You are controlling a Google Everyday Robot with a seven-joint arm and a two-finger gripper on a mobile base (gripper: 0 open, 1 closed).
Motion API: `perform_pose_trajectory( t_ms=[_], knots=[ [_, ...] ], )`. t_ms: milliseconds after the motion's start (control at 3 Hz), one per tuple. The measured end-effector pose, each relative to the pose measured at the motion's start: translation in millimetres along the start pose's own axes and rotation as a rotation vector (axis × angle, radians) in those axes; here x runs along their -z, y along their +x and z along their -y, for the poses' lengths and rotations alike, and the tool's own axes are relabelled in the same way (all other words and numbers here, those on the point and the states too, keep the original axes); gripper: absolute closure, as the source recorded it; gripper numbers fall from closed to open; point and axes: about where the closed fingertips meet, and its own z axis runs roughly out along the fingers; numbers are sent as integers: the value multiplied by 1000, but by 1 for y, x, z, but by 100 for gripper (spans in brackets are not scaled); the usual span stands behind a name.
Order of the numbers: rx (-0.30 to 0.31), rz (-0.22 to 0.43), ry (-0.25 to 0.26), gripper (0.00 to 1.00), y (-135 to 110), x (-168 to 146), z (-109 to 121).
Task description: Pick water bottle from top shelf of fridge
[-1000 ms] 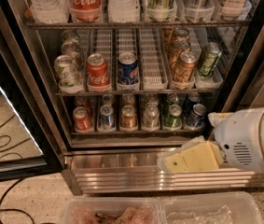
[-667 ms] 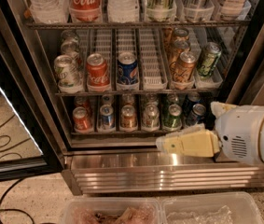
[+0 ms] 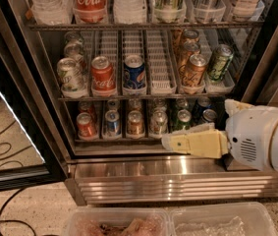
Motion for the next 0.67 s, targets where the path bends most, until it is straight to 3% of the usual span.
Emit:
perform_pose_trajectory(
  t_ms=[333,667],
  knots=[
    [-18,6,60,0,25,-7,-12],
    [-74,122,174,0,22,-15,13]
  ],
)
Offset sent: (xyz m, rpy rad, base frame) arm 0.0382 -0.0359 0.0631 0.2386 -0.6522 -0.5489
